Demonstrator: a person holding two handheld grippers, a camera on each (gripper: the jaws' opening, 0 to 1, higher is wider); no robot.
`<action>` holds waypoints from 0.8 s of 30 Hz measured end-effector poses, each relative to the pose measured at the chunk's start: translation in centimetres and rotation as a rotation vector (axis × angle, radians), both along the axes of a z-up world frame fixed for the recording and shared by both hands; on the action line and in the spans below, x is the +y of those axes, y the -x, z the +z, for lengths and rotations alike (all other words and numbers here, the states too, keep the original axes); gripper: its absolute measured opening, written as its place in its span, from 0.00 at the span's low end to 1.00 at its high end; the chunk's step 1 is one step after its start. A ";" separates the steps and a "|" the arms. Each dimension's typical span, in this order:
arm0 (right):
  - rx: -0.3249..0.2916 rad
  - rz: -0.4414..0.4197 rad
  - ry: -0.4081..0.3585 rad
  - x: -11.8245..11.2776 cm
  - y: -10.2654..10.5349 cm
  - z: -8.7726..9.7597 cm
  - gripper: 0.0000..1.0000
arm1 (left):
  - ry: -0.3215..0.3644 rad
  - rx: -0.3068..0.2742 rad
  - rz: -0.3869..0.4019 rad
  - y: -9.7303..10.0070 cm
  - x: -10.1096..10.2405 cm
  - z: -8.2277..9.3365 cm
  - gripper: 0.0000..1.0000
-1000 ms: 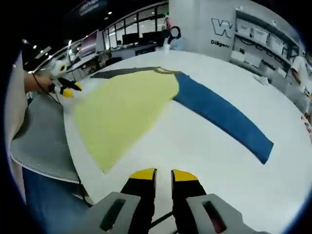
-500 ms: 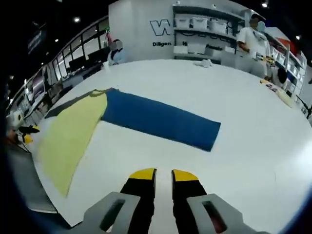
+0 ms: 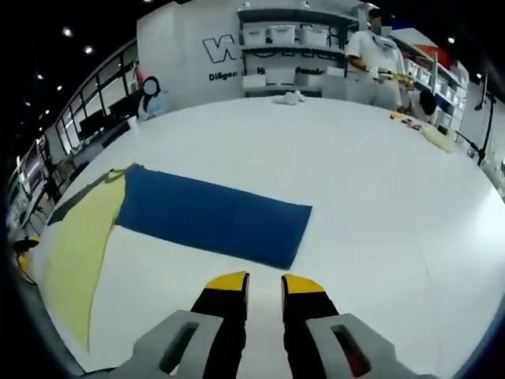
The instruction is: Fold the garment on the visible template until the final outline fits inside the template.
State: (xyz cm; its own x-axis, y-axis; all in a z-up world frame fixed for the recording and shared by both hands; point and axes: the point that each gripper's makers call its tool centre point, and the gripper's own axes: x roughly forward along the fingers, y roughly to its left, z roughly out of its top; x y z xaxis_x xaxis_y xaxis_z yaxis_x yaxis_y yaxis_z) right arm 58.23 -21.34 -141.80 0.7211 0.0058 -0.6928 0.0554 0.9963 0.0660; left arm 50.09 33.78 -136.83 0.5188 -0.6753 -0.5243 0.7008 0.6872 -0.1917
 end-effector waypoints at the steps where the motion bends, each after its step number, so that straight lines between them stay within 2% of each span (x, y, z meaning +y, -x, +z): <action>1: 0.000 -0.002 -0.002 -0.1 -0.1 0.0 0.10 | -0.001 -0.005 -0.005 0.0 -0.1 0.1 0.64; 6: 0.013 0.003 -0.012 -0.4 -1.3 -0.6 0.10 | -0.005 -0.015 -0.014 -0.1 -0.6 0.2 0.64; 19: 0.063 -0.019 0.013 -1.3 -2.0 -2.2 0.09 | -0.006 -0.022 -0.044 0.0 -1.9 0.3 0.67; 21: 0.089 -0.015 0.020 -1.2 -1.8 -2.6 0.09 | -0.010 -0.019 -0.044 0.0 -1.8 0.2 0.67; 24: 0.087 -0.021 0.010 -1.1 -1.8 -2.8 0.09 | -0.014 -0.017 -0.042 0.1 -1.8 0.2 0.66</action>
